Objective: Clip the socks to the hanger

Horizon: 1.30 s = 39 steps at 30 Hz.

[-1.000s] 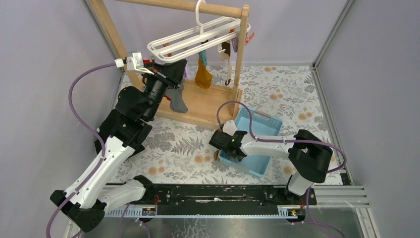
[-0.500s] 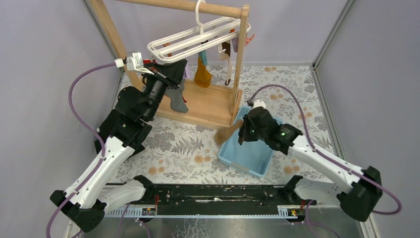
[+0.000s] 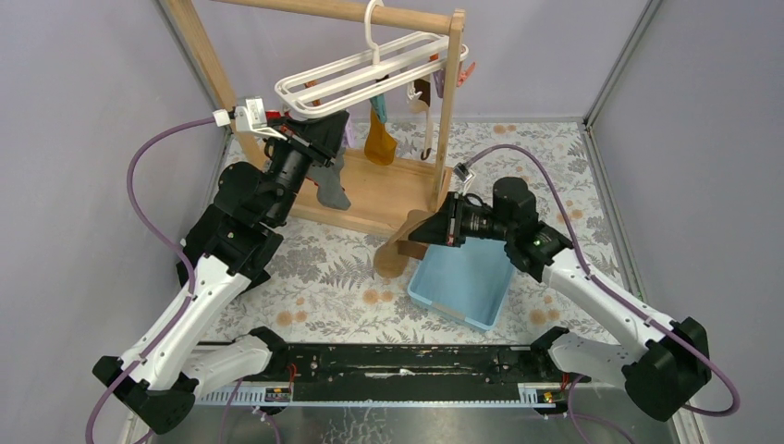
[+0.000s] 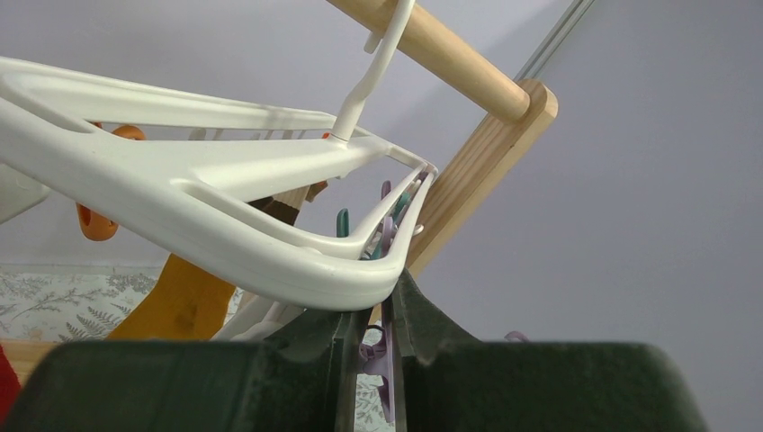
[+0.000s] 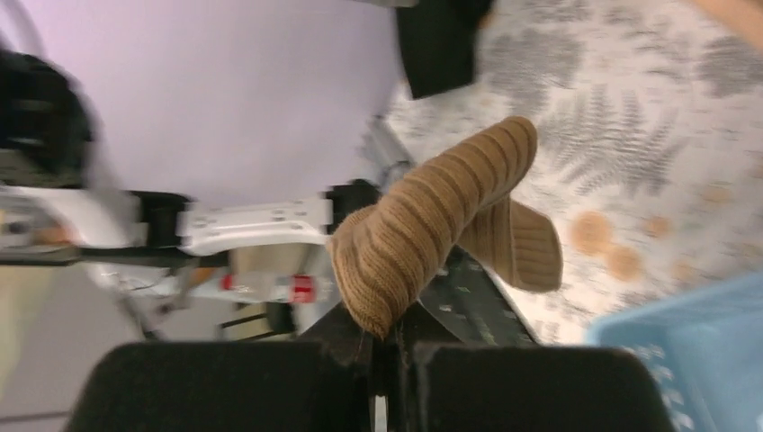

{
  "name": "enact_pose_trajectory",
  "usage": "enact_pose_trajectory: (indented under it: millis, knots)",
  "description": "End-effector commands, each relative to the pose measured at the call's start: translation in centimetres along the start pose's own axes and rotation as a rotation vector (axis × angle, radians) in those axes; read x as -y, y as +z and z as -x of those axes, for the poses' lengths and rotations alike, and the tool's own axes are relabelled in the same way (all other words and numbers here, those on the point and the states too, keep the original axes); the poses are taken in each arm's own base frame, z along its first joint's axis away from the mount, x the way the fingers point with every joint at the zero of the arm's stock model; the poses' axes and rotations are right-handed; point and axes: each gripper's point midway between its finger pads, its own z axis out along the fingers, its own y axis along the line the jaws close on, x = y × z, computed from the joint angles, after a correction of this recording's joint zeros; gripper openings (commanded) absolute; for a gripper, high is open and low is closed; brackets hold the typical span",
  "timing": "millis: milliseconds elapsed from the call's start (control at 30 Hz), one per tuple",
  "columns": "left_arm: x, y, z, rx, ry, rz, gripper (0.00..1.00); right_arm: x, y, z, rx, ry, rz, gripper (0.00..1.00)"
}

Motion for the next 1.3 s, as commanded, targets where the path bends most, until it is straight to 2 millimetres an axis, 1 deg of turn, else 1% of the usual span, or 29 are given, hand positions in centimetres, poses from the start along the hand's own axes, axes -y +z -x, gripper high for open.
enact_pose_trajectory:
  millis: [0, 33, 100, 133, 167, 200, 300, 400, 467, 500, 567, 667, 700, 733, 767, 800, 833, 867, 900, 933, 967, 1000, 1033, 1067, 1100, 1167, 1200, 1233, 1267]
  knots:
    - [0.5, -0.9, 0.3, -0.017, 0.003, -0.015, 0.0, -7.5, -2.2, 1.0, -0.094, 0.073, 0.404, 0.0]
    - [0.5, -0.8, 0.3, -0.017, 0.003, -0.016, 0.0, -6.6, -1.7, 1.2, -0.112, 0.094, 0.356, 0.0]
    - [0.7, -0.8, 0.5, -0.015, 0.001, -0.021, 0.0, -2.4, -0.8, 1.0, -0.124, 0.112, 0.127, 0.0]
    - [0.8, -0.9, 0.6, -0.015, 0.001, -0.023, 0.0, -0.4, -0.7, 0.2, -0.156, 0.092, 0.037, 0.0]
    - [0.8, -0.9, 0.7, -0.013, 0.002, -0.024, 0.0, 0.3, -1.0, -1.0, -0.203, 0.123, 0.014, 0.0]
    - [0.8, -1.0, 0.7, -0.011, 0.003, -0.022, 0.0, 0.6, -1.1, -2.2, -0.248, 0.156, 0.039, 0.0]
    - [0.7, -1.1, 0.8, -0.007, 0.004, -0.018, 0.0, 0.0, -1.7, -4.3, -0.295, 0.283, 0.135, 0.0]
    - [0.8, -1.0, 0.8, -0.01, 0.002, -0.023, 0.0, -1.7, -2.7, -5.1, -0.334, 0.305, 0.265, 0.0]
    - [0.8, -0.9, 0.7, -0.014, 0.002, -0.024, 0.0, -2.7, -3.5, -5.5, -0.359, 0.318, 0.318, 0.0]
    - [0.8, -0.9, 0.7, -0.015, 0.002, -0.024, 0.0, -3.6, -4.0, -5.5, -0.368, 0.3, 0.357, 0.0]
    - [0.9, -0.9, 0.6, -0.016, -0.001, -0.026, 0.0, -6.3, -5.7, -5.1, -0.379, 0.233, 0.469, 0.0]
    - [0.8, -0.8, 0.6, -0.016, -0.001, -0.024, 0.0, -12.6, -9.3, -3.2, -0.3, 0.029, 0.686, 0.0]
    - [0.8, -0.8, 0.5, -0.016, -0.002, -0.025, 0.0, -14.7, -10.5, -2.2, -0.243, -0.032, 0.761, 0.0]
    - [0.8, -0.8, 0.5, -0.018, -0.003, -0.026, 0.0, -15.9, -11.3, -1.2, -0.188, -0.057, 0.813, 0.0]
    - [0.9, -0.7, 0.5, -0.019, -0.003, -0.028, 0.0, -16.5, -11.8, 0.3, -0.112, -0.037, 0.85, 0.0]
    - [0.9, -0.7, 0.5, -0.019, -0.004, -0.03, 0.0, -16.3, -11.9, 1.9, -0.04, 0.008, 0.869, 0.0]
    - [1.0, -0.7, 0.4, -0.021, -0.005, -0.033, 0.0, -15.0, -11.1, 3.3, 0.003, 0.094, 0.846, 0.0]
    - [0.9, -0.6, 0.3, -0.023, -0.006, -0.032, 0.0, -12.5, -9.2, 4.0, -0.007, 0.233, 0.765, 0.0]
    - [1.0, -0.6, 0.3, -0.024, -0.007, -0.034, 0.0, -9.5, -7.0, 3.7, -0.059, 0.341, 0.658, 0.0]
    - [1.0, -0.6, 0.3, -0.025, -0.009, -0.035, 0.0, -6.3, -4.9, 2.5, -0.113, 0.408, 0.537, 0.0]
    - [1.0, -0.7, 0.3, -0.025, -0.009, -0.036, 0.0, -3.5, -3.3, 1.2, -0.14, 0.45, 0.43, 0.0]
    - [1.1, -0.7, 0.4, -0.024, -0.009, -0.037, 0.0, -1.0, -2.4, 0.2, -0.144, 0.467, 0.323, 0.0]
    - [1.1, -0.8, 0.5, -0.023, -0.006, -0.036, 0.0, 1.3, -1.9, -1.0, -0.137, 0.378, 0.208, 0.0]
    - [1.0, -0.9, 0.6, -0.021, -0.003, -0.031, 0.0, 3.1, -1.9, -1.8, -0.147, 0.325, 0.089, 0.0]
    - [0.9, -0.9, 0.7, -0.018, 0.0, -0.026, 0.0, 5.2, -2.4, -2.9, -0.182, 0.301, -0.065, 0.0]
    - [0.9, -1.0, 0.9, -0.01, 0.0, -0.025, 0.0, 7.1, -4.4, -4.1, -0.266, 0.213, -0.26, 0.0]
    - [0.9, -0.9, 0.8, -0.011, -0.002, -0.028, 0.0, 7.0, -5.6, -5.0, -0.325, 0.203, -0.31, 0.0]
    - [1.0, -0.9, 0.7, -0.014, -0.003, -0.032, 0.0, 6.1, -6.1, -4.9, -0.339, 0.182, -0.293, 0.0]
    - [1.0, -0.8, 0.6, -0.017, -0.005, -0.034, 0.0, 4.7, -6.2, -4.9, -0.345, 0.181, -0.23, 0.0]
